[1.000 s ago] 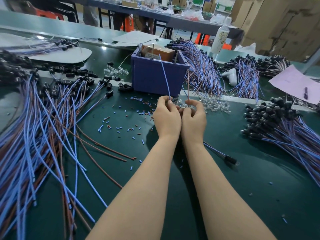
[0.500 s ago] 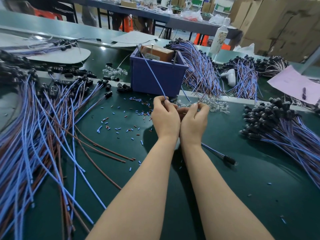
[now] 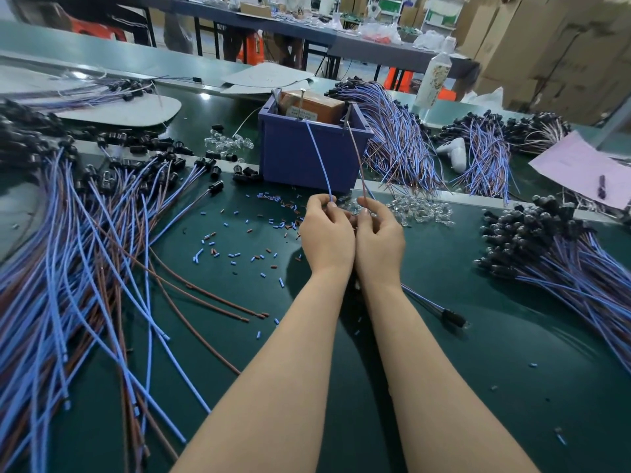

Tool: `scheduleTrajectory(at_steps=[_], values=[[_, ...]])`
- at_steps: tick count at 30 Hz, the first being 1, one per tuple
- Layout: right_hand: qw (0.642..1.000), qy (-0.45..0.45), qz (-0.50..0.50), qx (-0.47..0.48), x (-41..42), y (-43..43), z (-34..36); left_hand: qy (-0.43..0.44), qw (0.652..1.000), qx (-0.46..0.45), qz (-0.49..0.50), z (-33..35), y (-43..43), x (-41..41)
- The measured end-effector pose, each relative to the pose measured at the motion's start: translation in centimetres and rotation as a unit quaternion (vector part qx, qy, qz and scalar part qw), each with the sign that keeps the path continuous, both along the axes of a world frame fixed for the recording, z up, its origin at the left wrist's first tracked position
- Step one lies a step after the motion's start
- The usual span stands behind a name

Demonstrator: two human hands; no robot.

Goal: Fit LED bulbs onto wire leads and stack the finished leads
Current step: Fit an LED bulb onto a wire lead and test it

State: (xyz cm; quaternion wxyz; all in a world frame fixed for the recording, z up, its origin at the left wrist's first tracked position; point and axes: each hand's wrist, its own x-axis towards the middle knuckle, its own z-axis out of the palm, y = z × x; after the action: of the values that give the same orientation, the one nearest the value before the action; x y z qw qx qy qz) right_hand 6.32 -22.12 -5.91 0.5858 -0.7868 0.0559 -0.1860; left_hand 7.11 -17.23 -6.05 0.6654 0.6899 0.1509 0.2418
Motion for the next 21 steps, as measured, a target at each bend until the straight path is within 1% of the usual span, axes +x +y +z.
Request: scheduleTrajectory(at_steps=[6, 13, 21], values=[[1.0, 0.011, -0.004, 0.019, 0.09, 0.09, -0.07, 0.003, 1.0, 0.015, -0.001, 0.07, -0.06, -0.09], [1.0, 0.013, 0.002, 0.026, 0.11, 0.23, -0.15, 0.009, 1.0, -0.01, -0.011, 0.09, 0.13, 0.01], [0.999, 0.016, 0.016, 0.026, 0.03, 0.23, -0.12, 0.013, 1.0, -0.01, -0.018, 0.02, 0.26, 0.18]])
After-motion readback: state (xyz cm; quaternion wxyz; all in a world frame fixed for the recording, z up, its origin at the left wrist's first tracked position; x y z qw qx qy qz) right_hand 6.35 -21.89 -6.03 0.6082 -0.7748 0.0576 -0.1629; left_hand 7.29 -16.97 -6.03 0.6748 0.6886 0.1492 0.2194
